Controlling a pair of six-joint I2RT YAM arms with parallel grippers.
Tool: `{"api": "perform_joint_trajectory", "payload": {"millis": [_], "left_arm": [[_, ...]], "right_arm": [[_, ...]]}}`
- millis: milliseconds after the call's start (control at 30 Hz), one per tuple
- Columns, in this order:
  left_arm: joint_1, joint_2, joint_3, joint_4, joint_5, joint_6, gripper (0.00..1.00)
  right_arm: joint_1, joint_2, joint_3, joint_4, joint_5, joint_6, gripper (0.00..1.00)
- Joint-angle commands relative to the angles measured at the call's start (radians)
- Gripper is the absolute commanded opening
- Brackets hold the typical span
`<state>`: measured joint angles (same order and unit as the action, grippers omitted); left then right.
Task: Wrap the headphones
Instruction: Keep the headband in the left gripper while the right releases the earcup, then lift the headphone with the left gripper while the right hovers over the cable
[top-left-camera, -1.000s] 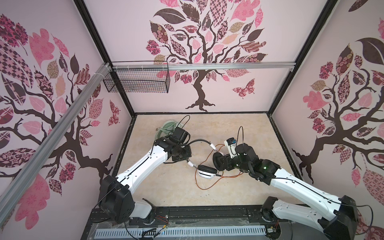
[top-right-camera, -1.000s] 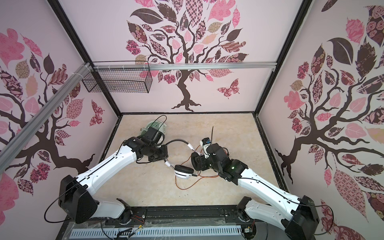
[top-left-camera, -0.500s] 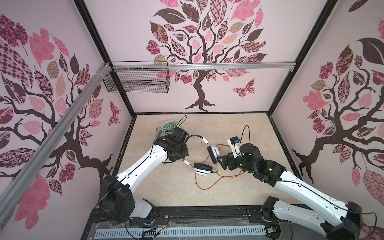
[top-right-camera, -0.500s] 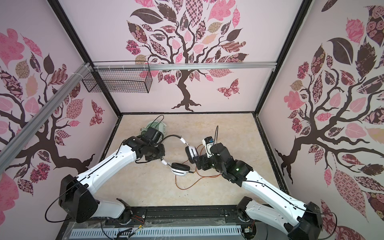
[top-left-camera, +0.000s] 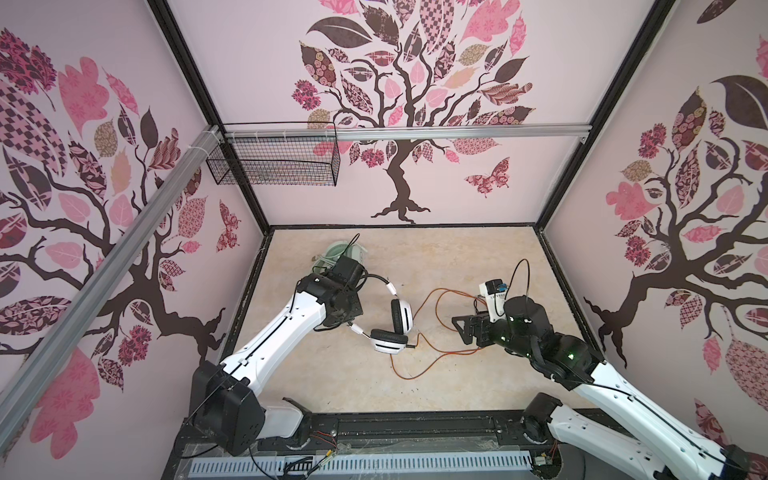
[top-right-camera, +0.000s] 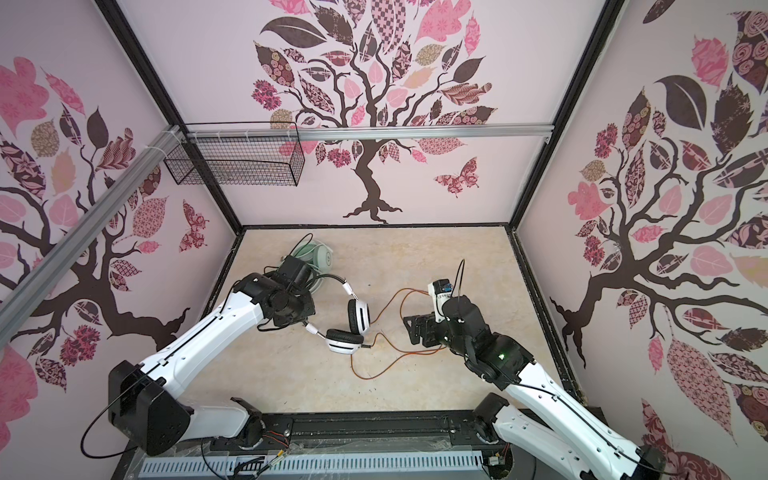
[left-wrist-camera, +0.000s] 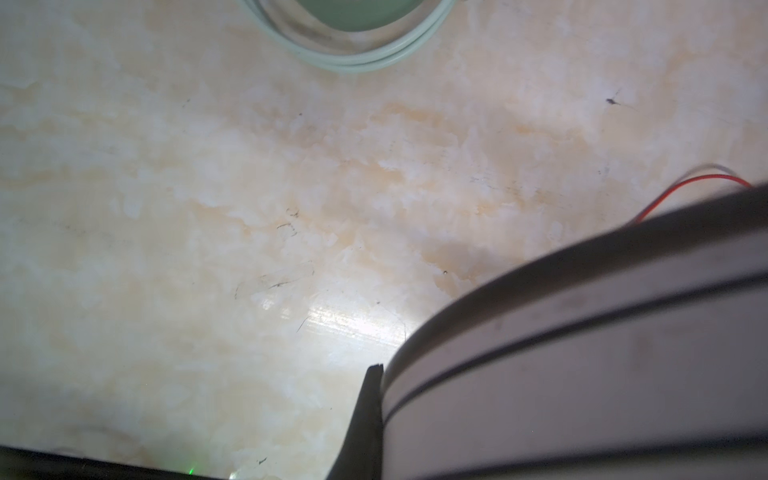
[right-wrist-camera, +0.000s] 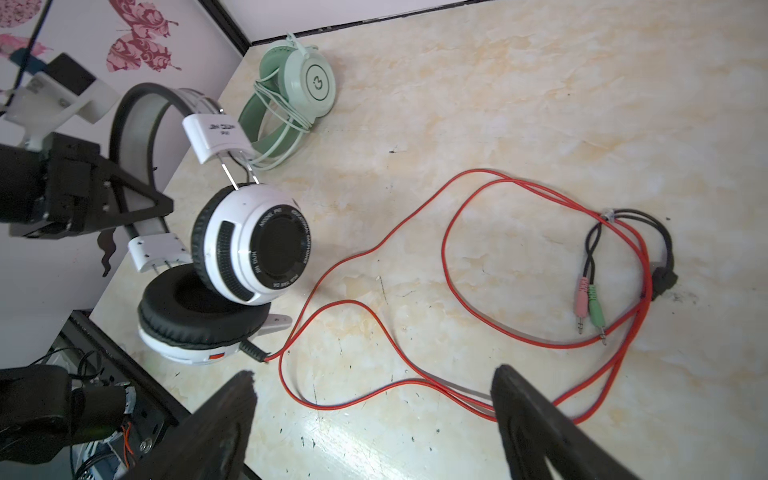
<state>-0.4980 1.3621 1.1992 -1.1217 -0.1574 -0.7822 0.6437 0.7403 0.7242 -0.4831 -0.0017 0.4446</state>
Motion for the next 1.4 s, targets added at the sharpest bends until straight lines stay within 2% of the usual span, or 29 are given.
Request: {"api": "perform_joint_trajectory", "payload": {"millis": [0, 67, 100, 300, 400, 533, 567, 800, 900, 1000, 1133, 1233, 1367], "left_arm": [[-0.003, -0.003, 0.100, -0.133, 0.017, -0.078, 0.00], [-0.003, 0.005, 0.163, -0.202, 0.050, -0.105, 0.00], [-0.003, 0.005, 0.180, -0.209, 0.069, -0.111, 0.00], [-0.002, 0.022, 0.293, -0.242, 0.222, -0.147, 0.00], [-0.002, 0.076, 0.384, -0.345, 0.174, -0.160, 0.00], [0.001, 0.204, 0.547, -0.517, 0.034, -0.133, 0.00], [0.002, 0.230, 0.566, -0.535, 0.037, -0.132, 0.00], [-0.005, 0.201, 0.412, -0.355, 0.146, -0.198, 0.00], [-0.006, 0.193, 0.303, -0.231, 0.190, -0.237, 0.00], [-0.015, 0.245, 0.218, -0.138, 0.267, -0.286, 0.00], [-0.067, 0.330, 0.159, -0.022, 0.293, -0.375, 0.00], [-0.097, 0.374, 0.116, 0.093, 0.331, -0.435, 0.00], [-0.099, 0.435, 0.100, 0.164, 0.365, -0.438, 0.00]], "right_arm": [[-0.117, -0.025, -0.085, 0.021, -0.154, 0.066, 0.89], [-0.219, -0.027, -0.159, 0.080, -0.307, 0.085, 0.87], [-0.241, -0.027, -0.181, 0.099, -0.344, 0.088, 0.86], [-0.245, -0.064, -0.234, 0.092, -0.361, 0.067, 0.79], [-0.245, -0.065, -0.231, 0.097, -0.364, 0.058, 0.79], [-0.245, -0.016, -0.217, 0.139, -0.376, 0.037, 0.78], [-0.244, -0.002, -0.214, 0.154, -0.383, 0.030, 0.78], [-0.244, 0.068, -0.230, 0.254, -0.457, -0.031, 0.78], [-0.243, 0.070, -0.212, 0.248, -0.434, -0.042, 0.78], [-0.244, 0.070, -0.194, 0.230, -0.386, -0.047, 0.78], [-0.243, 0.052, -0.186, 0.223, -0.307, -0.042, 0.78], [-0.244, 0.062, -0.183, 0.227, -0.291, -0.041, 0.78], [-0.244, 0.094, -0.174, 0.225, -0.286, -0.053, 0.78]]}}
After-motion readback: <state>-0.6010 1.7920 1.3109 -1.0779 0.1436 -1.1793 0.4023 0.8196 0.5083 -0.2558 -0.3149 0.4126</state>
